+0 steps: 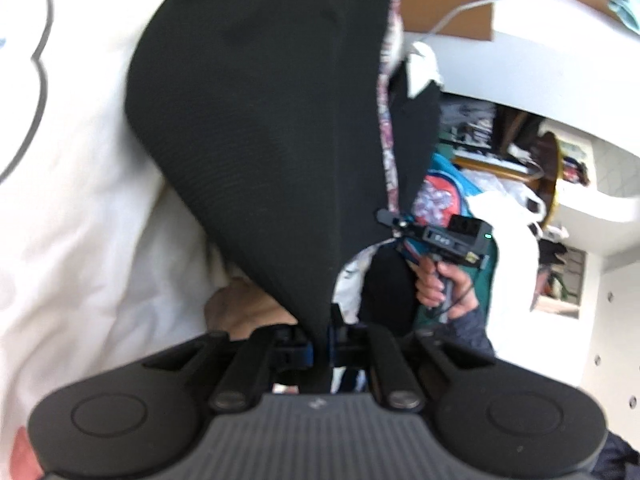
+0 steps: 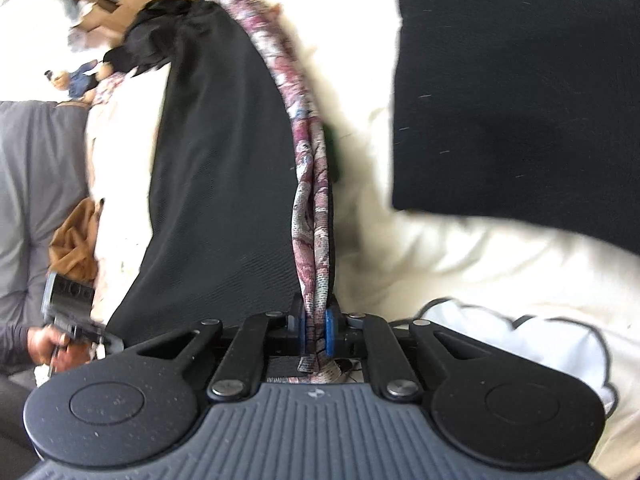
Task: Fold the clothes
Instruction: 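Pinch the pants edge with the right tool while the left tool grips the pants end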
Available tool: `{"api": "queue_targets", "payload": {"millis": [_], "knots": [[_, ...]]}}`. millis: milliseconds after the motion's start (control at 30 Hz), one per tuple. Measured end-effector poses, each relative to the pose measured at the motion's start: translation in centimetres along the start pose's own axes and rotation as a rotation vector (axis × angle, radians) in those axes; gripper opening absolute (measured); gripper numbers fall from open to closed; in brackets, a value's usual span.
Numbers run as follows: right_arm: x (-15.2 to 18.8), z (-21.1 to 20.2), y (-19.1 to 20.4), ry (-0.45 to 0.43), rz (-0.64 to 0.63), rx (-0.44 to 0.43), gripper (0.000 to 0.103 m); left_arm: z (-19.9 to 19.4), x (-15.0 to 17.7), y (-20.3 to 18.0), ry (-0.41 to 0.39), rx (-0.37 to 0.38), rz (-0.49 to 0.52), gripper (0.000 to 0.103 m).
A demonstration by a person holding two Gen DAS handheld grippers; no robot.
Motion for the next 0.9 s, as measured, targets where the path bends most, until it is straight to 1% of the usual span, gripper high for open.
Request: {"api": "queue_targets", "payload": {"millis": [100,133,233,367,433,533,600,700,833,900], "knots": [[0.4,-0.6,1.0,-0.006,-0.016,-0.064,0.009,-1.9,-0.2,-0.6,-0.016,0.025,0.02,0.007],[0.6,-1.0,1.5,-0.014,-0.019,-0.099,0.009,-2.5,-0.1,-0.8,-0.022,0.033,0.024,0.007],[1.0,-1.8,2.2,-0.029,-0.026,-0.159,0.009,-4.1,0.5,-1.3,-0.027,0.053,0.032,0.007],[1.6,-3.0,3.2,-0.045,-0.065,-0.229,0.009,-5.2,1.5,-1.7,-0.024,0.092,0.039,0.007],[1.9,-3.7,4.2,-0.055,-0.098,-0.291,0.009,-5.6,1.8,-1.8,-0.025,0.114,0.045,0.007],[2.0,-3.7,5.4,-0.057,-0.125,-0.345,0.009,-6.7,2.1,-2.1,-0.048,0.153,0.061,0.007],[1.9,-3.6,5.7,-0.063,-0.126,-0.367,0.009,-8.1,1.9,-1.7,-0.103,0.179,0.049,0.007],[1.3,-3.5,5.5,-0.085,-0.106,-0.374,0.009,-9.4,1.1,-1.0,-0.174,0.2,0.039,0.006],[-0.7,-3.3,5.6,-0.155,-0.059,-0.399,0.009,-10.3,0.1,-0.6,-0.251,0.231,0.045,0.006],[-1.7,-2.9,5.8,-0.182,-0.049,-0.394,0.009,-10.9,-0.6,-0.5,-0.309,0.263,0.045,0.006]]}}
Point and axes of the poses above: each gripper's, at about its wrist camera, not at the fingertips, and z roughly the way its jaws point, y to its left, x to its underside, the point moved 5 cm from there along z, roughly the way its jaws point, and after that the axes turned 4 degrees about y, right-handed, at the moved point
